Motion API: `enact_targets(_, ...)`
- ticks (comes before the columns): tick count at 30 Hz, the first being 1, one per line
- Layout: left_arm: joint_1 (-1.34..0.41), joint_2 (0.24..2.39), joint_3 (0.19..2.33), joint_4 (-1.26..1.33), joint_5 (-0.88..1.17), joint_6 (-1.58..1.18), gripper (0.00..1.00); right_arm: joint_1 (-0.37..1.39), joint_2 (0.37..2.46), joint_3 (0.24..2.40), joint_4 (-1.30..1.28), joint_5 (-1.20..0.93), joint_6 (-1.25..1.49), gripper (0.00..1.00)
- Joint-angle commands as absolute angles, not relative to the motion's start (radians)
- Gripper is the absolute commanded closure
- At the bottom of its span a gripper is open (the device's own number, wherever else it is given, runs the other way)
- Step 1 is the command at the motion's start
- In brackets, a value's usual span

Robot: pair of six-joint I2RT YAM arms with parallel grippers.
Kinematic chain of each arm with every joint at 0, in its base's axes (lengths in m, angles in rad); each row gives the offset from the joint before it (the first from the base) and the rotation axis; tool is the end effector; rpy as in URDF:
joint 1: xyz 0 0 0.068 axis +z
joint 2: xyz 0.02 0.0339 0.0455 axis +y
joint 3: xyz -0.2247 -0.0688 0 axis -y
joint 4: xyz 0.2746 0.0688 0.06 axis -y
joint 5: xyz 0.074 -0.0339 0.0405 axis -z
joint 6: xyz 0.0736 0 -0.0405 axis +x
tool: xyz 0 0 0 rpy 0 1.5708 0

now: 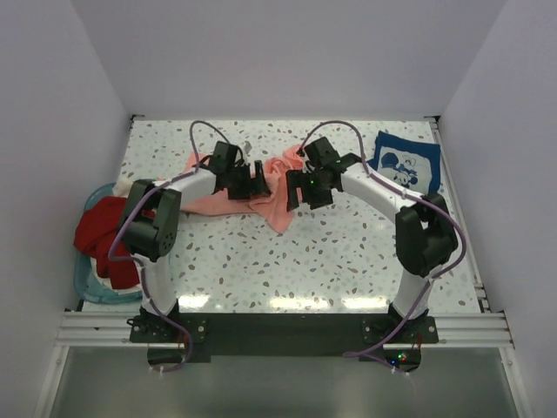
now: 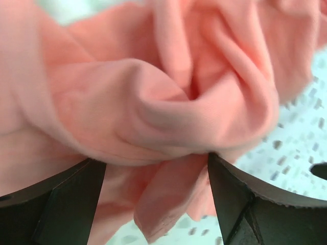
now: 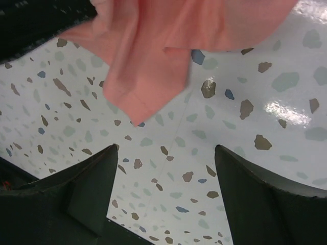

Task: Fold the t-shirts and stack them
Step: Move the tshirt to the center of the board, then flatten the tshirt out

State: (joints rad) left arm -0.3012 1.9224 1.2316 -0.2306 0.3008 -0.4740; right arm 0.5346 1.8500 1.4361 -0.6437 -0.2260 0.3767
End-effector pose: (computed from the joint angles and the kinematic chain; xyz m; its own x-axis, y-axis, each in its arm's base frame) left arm 0.4085 -0.1497 0.0808 -0.8842 -0.1818 -0.4303 0.0572 0.8721 -0.4860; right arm 0.3608 0.2328 0.1470 -0.9145 -0.1249 -0.3847 -0.2740 0.8909 0.3621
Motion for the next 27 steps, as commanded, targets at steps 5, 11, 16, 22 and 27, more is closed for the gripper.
enact_targets(5,-0.466,2.025,1.360,-0.100,0.583,-0.630,0.15,0.532,1.695,1.368,-0.749,-0.003,0.402,0.20)
enact_targets(11,-0.477,2.037,1.454,-0.135,0.620,-0.618,0.15,0.525,1.657,1.287,-0.787,0.055,0.428,0.32)
enact_targets(16,-0.370,1.954,1.454,-0.235,0.485,-0.594,0.14,0.526,1.660,1.230,-0.738,0.012,0.436,0.40)
enact_targets(22,-0.210,1.879,1.411,-0.288,0.449,-0.508,0.14,0.528,1.716,1.216,-0.701,0.022,0.445,0.43)
enact_targets(27,-0.189,1.873,1.486,-0.419,0.335,-0.370,0.14,0.526,1.778,1.227,-0.654,0.002,0.445,0.46)
